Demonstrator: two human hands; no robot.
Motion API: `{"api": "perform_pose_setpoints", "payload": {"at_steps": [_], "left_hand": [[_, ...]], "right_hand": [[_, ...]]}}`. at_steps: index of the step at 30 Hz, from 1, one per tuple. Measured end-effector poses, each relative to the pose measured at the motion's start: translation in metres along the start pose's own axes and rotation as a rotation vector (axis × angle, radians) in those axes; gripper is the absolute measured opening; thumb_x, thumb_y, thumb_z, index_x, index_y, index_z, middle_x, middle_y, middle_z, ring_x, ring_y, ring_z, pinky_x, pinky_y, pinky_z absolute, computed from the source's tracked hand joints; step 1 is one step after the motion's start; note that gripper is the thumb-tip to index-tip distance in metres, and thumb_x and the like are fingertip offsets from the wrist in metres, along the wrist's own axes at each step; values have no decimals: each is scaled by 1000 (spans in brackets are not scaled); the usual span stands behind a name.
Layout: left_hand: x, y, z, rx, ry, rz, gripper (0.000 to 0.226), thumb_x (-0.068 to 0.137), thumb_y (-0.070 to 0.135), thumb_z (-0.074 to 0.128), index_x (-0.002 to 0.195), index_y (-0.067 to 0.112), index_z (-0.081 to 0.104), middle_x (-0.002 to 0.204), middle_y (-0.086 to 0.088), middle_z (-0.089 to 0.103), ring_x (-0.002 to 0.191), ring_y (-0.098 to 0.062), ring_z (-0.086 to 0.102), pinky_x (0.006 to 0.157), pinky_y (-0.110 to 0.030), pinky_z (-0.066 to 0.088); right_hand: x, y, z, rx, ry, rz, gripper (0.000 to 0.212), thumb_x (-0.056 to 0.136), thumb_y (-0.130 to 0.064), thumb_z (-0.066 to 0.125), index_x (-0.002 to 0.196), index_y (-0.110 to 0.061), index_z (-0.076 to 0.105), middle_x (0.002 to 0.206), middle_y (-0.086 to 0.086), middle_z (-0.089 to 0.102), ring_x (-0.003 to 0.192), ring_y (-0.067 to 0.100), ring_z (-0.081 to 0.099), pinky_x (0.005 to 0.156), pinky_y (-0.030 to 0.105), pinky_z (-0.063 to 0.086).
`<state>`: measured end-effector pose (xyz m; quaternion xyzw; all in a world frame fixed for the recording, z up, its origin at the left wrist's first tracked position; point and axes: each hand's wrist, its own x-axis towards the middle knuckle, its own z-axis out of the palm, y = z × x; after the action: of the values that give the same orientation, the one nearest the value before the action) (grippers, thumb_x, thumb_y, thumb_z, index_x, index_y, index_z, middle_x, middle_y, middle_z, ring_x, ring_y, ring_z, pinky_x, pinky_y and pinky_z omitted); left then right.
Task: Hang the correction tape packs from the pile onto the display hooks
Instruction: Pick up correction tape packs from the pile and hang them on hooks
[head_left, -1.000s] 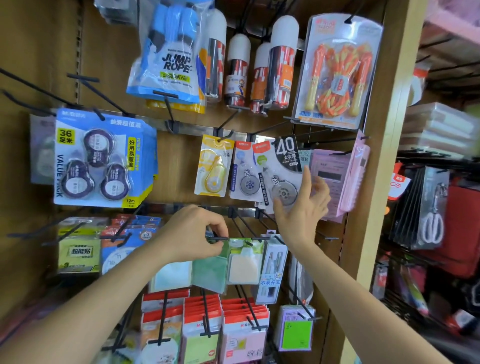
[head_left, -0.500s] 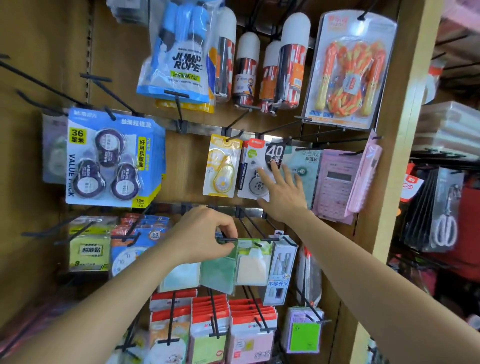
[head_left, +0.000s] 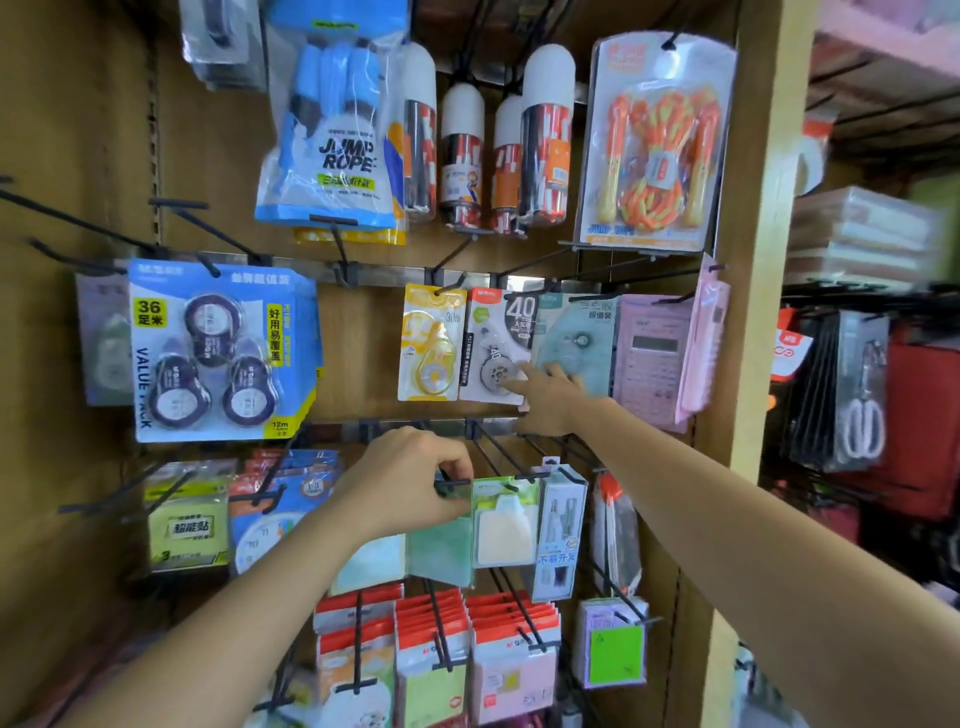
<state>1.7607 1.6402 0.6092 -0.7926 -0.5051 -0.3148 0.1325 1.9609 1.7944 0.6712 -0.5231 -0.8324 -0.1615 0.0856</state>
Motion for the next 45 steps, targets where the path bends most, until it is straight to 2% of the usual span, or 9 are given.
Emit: {"api": "perform_pose_setpoints", "payload": {"at_steps": [13,19,23,25,29,35,40,42,45], "left_hand": [[-14,1,5,327,29,190,35,79,60,53,99,33,62,96,13,69,92,-15,68,62,-33,49],[-42,15,17,349,103,75,57,76,47,76,125,22,63,122,3,69,108,-21,67,85,-33,49],[-61,27,15,350,-48,-29,84,83,49,69,155,21,35,162,1,32,140,-22,43,117,-33,18],[-74,40,10,343,-74,-62,72,85,48,68,150,28,44,165,3,24,145,-28,36,121,-37,14],[-123,73,10,258,-190,-131,46,86,50,61,129,32,64,140,8,60,125,-23,57,96,-41,48],[-267,102,66,93,-438,-409,31,80,51,68,106,34,74,96,13,75,90,-13,70,75,-33,55],[-428,132,131,-121,-668,-730,26,85,40,76,108,30,75,93,17,72,91,0,66,78,-22,51],[-488,145,154,-201,-723,-866,23,83,42,76,103,31,75,84,22,69,87,4,67,81,-25,55],[-564,161,183,-319,-816,-1028,22,81,40,72,98,27,75,87,13,73,86,-5,70,83,-32,57]], "right_hand": [[-187,-33,43,351,481,-79,38,89,-29,63,127,-28,64,138,-6,56,126,23,43,91,38,37],[-261,-40,91,485,308,-52,39,94,-33,60,133,-31,59,145,-11,49,133,14,37,104,37,33],[-288,-47,118,598,216,-92,42,93,-31,63,135,-28,58,146,-7,47,134,18,39,108,27,27],[-300,-53,127,676,191,-107,43,93,-28,64,136,-25,58,148,-5,45,135,18,39,111,29,27],[-323,-65,152,785,124,-141,43,91,-23,67,133,-18,61,147,4,48,135,24,42,113,36,32],[-372,-89,224,994,-62,-134,36,88,-12,71,124,-9,66,131,9,58,121,22,56,98,19,36],[-444,-124,314,1076,-395,34,32,90,-15,70,122,-10,67,118,11,68,96,26,67,86,37,53],[-481,-139,348,1050,-580,60,29,92,-14,66,121,-9,67,117,12,69,94,27,68,81,31,52],[-533,-158,404,995,-732,132,14,86,-20,66,97,-25,72,105,10,73,89,31,69,80,37,55]]}}
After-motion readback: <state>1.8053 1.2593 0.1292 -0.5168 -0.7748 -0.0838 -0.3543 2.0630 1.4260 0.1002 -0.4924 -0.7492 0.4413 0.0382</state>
